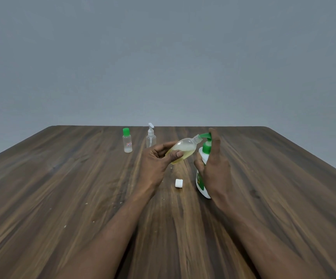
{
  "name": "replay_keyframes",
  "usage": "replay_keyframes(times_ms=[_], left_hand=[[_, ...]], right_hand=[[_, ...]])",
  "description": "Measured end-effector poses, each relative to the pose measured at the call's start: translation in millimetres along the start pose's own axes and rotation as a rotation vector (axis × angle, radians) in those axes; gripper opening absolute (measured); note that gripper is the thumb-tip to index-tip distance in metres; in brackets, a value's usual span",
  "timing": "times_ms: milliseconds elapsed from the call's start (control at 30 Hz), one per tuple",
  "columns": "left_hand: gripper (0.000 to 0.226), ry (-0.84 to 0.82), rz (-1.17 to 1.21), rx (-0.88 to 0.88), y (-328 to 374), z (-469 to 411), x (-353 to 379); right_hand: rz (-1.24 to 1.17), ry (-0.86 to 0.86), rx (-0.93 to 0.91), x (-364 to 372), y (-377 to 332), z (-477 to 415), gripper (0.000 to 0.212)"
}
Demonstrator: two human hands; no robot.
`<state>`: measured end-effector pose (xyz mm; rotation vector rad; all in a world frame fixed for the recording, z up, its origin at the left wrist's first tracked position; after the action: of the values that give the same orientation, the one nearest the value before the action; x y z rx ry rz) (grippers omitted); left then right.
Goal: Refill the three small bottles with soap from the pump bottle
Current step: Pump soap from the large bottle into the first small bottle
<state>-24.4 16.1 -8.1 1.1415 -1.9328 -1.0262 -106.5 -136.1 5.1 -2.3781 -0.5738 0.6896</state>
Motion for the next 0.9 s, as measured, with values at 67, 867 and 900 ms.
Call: replay_keyframes(times_ms=[67, 867, 900], left_hand=[[0.029, -0.006, 0.007, 0.011, 1.4, 0.0, -0.2], [0.037, -0.025, 0.005, 0.010, -1.5, -1.0, -0.6], [0.037, -0.026, 0.005, 0.013, -1.5, -1.0, -0.5]], right_hand=[[0.003, 0.000, 0.004, 0.5, 1.1, 0.0, 0.064], [-0.020, -0.014, 0.011, 0.3, 0.5, -1.2, 0.061], [-0.024, -0.024, 0.015, 0.5, 1.0, -1.4, 0.060]])
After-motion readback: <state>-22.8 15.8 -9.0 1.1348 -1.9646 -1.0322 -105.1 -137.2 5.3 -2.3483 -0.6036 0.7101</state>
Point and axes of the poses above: each hand's wrist, its own z-axis away from the middle knuckle, its own x-axis out of the palm, y = z × x, the point moved 7 cm from there along -z, towards the middle knuckle, and after that the axes turned 6 degrees about -z, right-handed, at the moved point
